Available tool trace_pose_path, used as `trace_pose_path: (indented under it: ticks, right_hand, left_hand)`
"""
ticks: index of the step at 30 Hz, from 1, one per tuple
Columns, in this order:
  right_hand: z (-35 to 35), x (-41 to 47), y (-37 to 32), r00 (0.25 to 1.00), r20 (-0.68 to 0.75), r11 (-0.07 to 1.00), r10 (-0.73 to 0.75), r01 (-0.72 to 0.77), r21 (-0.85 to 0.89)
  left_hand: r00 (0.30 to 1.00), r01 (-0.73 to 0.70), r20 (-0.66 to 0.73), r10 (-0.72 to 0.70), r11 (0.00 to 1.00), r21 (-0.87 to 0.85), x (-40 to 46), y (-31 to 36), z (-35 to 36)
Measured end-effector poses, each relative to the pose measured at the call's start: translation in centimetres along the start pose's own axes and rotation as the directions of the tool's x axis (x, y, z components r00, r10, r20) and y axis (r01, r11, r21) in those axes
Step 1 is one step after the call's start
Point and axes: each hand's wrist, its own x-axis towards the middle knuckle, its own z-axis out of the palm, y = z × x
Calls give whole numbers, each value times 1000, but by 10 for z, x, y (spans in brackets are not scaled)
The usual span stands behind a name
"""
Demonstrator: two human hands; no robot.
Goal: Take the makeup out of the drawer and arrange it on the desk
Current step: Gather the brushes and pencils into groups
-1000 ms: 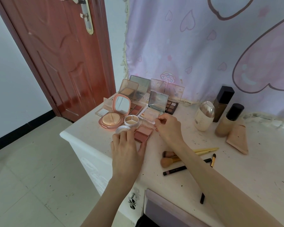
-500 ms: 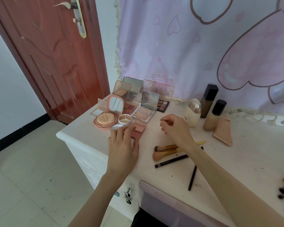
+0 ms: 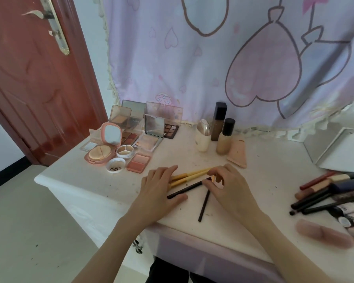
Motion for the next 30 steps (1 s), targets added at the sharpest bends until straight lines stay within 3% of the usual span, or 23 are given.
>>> trace_pose_path:
  ticks: [3, 8, 15, 21, 26, 28, 30]
  right_hand:
    - [5, -7, 3, 992, 98, 996, 84, -83, -10]
    - [7, -7, 3, 983, 167, 990, 80, -59, -124]
    - [-1, -6, 2, 958, 105, 952, 266, -243, -187]
    - [-5, -4, 4, 945, 43, 877, 325, -284, -387]
    - [1, 3, 6, 974, -49, 959, 220, -225, -174]
    - [2, 10, 5, 991, -72, 988, 113, -120, -96]
    - [5, 17, 4, 1000, 4, 997, -20, 20, -80]
  left_hand:
    - [1000, 23, 19, -22, 999, -45, 4, -1, -1]
    - [998, 43, 59, -37, 992, -116, 7, -3, -10]
    - [998, 32, 64, -23, 989, -142, 5, -7, -17]
    - [995, 34, 98, -16, 982, -183, 5, -8, -21]
    - [993, 17, 116, 6, 981, -194, 6, -12, -28]
    - [994, 12, 110, 9, 981, -192, 6, -13, -30]
    - [994, 5, 108, 17, 981, -193, 7, -13, -33]
